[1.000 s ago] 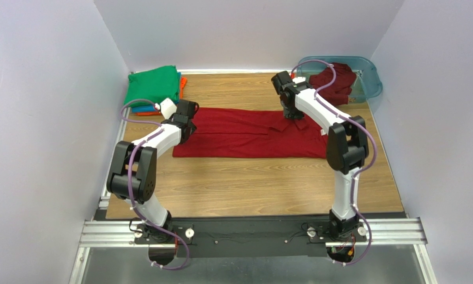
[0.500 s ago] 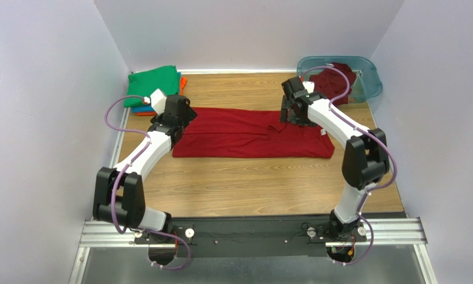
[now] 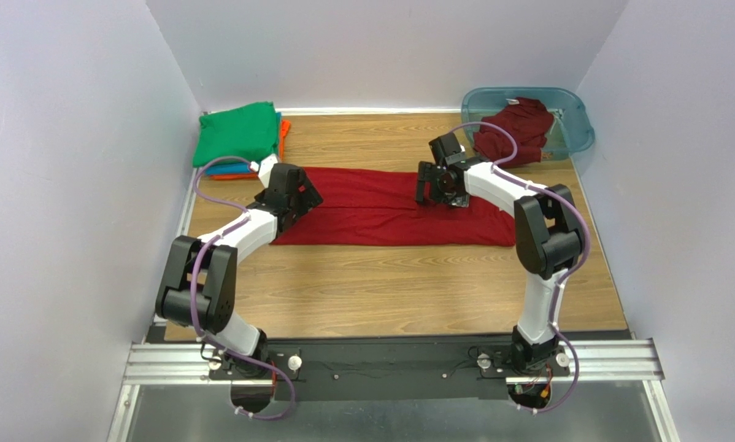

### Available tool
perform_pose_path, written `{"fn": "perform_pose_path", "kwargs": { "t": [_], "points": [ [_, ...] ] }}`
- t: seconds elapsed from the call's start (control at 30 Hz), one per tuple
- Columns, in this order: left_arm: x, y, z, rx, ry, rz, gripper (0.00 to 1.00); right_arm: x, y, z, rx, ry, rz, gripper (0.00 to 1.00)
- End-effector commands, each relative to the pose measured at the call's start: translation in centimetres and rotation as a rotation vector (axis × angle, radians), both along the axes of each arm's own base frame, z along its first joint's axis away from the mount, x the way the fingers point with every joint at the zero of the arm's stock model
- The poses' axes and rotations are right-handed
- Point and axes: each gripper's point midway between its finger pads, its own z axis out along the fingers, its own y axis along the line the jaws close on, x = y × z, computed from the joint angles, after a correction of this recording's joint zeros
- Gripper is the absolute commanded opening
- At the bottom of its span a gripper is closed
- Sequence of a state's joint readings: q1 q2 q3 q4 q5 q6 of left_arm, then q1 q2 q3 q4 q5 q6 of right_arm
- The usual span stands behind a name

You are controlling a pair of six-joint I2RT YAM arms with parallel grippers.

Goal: Fold and stack the t-shirts
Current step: Fold the tshirt

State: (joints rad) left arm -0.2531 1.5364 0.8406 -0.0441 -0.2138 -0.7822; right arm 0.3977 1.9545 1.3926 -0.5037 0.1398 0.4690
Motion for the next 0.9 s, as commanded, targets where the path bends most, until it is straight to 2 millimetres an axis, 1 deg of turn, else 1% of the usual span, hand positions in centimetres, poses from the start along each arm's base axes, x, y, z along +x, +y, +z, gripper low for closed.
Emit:
{"fn": "perform_pose_path", "kwargs": {
  "t": [0.0, 0.1, 0.13, 0.17, 0.33, 0.47, 0.5, 0.57, 0.6, 0.63, 0.67, 0.7, 0.73, 0.8, 0.83, 0.87],
  "points": [
    [-0.3, -0.3, -1.8, 0.007, 0.027, -0.032, 0.98, 2.6, 2.3, 0.6, 0.08, -0.06, 0.054, 1.0],
    [-0.5, -0.1, -2.7, 0.022, 0.048, -0.026, 0.98, 3.2, 3.1, 0.1, 0.106, -0.056, 0.064, 1.0],
    [-0.7, 0.1, -3.0, 0.027, 0.055, -0.023, 0.98, 3.6, 3.3, 0.3, 0.114, -0.063, 0.064, 1.0],
    [-0.7, 0.3, -3.2, 0.037, 0.059, -0.014, 0.98, 3.7, 3.4, -0.2, 0.112, -0.058, 0.064, 1.0],
    [-1.1, 0.9, -4.1, 0.063, 0.086, 0.001, 0.98, 5.0, 3.0, -0.1, 0.082, -0.084, 0.03, 1.0],
    [-1.2, 0.9, -4.1, 0.06, 0.088, 0.002, 0.98, 6.3, 3.7, 0.4, 0.097, -0.106, 0.04, 1.0],
    [-1.3, 0.9, -4.1, 0.059, 0.086, 0.002, 0.98, 7.0, 4.1, 0.8, 0.105, -0.12, 0.042, 1.0],
    [-1.3, 0.9, -4.0, 0.061, 0.087, 0.001, 0.98, 7.7, 4.5, 0.1, 0.115, -0.115, 0.042, 1.0],
    [-1.3, 0.9, -4.0, 0.06, 0.088, 0.0, 0.98, 8.1, 4.8, 0.1, 0.122, -0.122, 0.036, 1.0],
    [-1.4, 0.8, -4.0, 0.059, 0.088, 0.0, 0.98, 9.2, 5.4, 0.3, 0.136, -0.136, 0.041, 1.0],
    [-1.4, 0.8, -4.0, 0.056, 0.089, -0.002, 0.98, 9.7, 5.6, 0.6, 0.142, -0.146, 0.03, 1.0],
    [-1.3, 0.8, -3.9, 0.055, 0.086, -0.004, 0.98, 11.1, 5.9, 2.0, 0.153, -0.189, 0.02, 1.0],
    [-1.4, 0.8, -3.9, 0.054, 0.088, -0.005, 0.98, 11.6, 6.0, 1.9, 0.155, -0.193, 0.015, 1.0],
    [-1.4, 0.7, -3.6, 0.054, 0.084, -0.008, 0.98, 12.7, 6.2, 3.1, 0.157, -0.229, 0.011, 1.0],
    [-1.3, 0.8, -3.5, 0.055, 0.081, -0.007, 0.98, 13.1, 6.4, 4.0, 0.159, -0.251, 0.014, 1.0],
    [-1.3, 0.8, -3.3, 0.056, 0.076, -0.005, 0.98, 13.2, 6.1, 5.1, 0.153, -0.273, 0.009, 1.0]
  ]
}}
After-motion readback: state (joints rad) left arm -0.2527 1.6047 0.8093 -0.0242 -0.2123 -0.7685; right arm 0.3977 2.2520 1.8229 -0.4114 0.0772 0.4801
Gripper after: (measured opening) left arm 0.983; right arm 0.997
